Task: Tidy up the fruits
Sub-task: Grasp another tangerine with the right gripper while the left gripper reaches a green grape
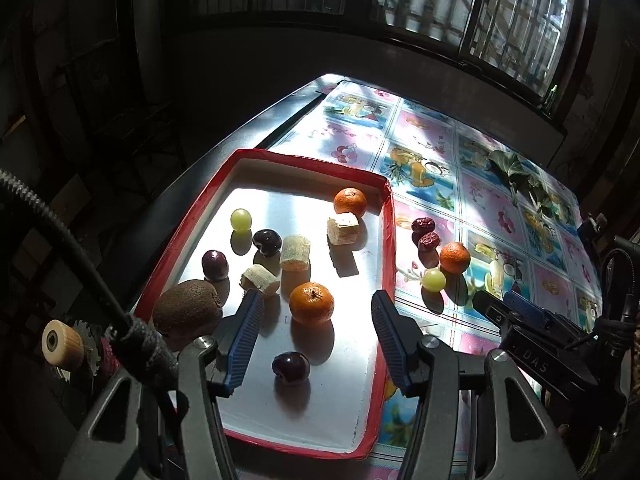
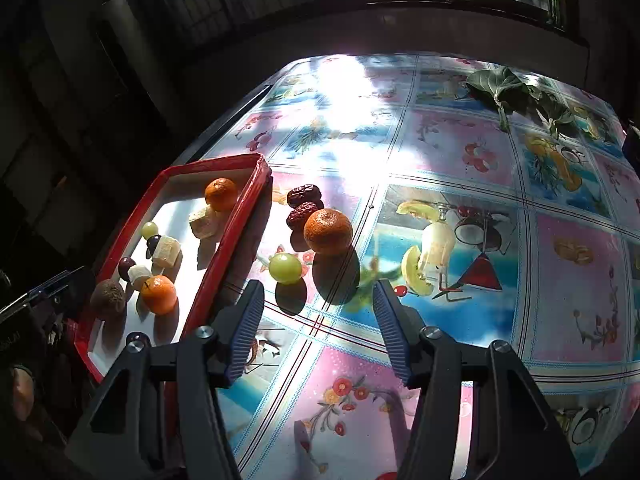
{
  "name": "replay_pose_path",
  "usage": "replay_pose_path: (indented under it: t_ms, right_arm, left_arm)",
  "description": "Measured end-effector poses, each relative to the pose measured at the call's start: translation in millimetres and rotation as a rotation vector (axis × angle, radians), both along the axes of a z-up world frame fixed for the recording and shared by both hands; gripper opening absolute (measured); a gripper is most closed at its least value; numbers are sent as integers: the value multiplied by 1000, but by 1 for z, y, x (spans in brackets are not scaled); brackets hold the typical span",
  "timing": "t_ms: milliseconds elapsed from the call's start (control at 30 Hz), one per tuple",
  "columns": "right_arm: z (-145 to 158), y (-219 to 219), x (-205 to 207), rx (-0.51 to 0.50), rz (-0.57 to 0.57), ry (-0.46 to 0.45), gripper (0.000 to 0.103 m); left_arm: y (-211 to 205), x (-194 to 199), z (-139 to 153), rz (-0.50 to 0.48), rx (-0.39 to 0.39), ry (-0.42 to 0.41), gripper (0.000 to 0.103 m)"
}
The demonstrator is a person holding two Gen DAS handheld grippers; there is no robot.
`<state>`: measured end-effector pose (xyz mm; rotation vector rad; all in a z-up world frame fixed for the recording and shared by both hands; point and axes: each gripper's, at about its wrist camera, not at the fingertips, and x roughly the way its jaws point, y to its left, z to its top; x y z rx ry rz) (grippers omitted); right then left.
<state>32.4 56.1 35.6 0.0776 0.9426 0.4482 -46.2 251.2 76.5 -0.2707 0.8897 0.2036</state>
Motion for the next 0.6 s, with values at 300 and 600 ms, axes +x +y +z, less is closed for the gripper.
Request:
replay_pose_path:
  t_ms: [300,600]
  right_arm:
    - [-19,6,34,-24,-13,17,58]
    - [-27,11,67,32,48,66,39]
  left_arm:
    - [-23,5,-4,-75,-54,6,56]
    - [-66,36,-14,-188,-36,42,56]
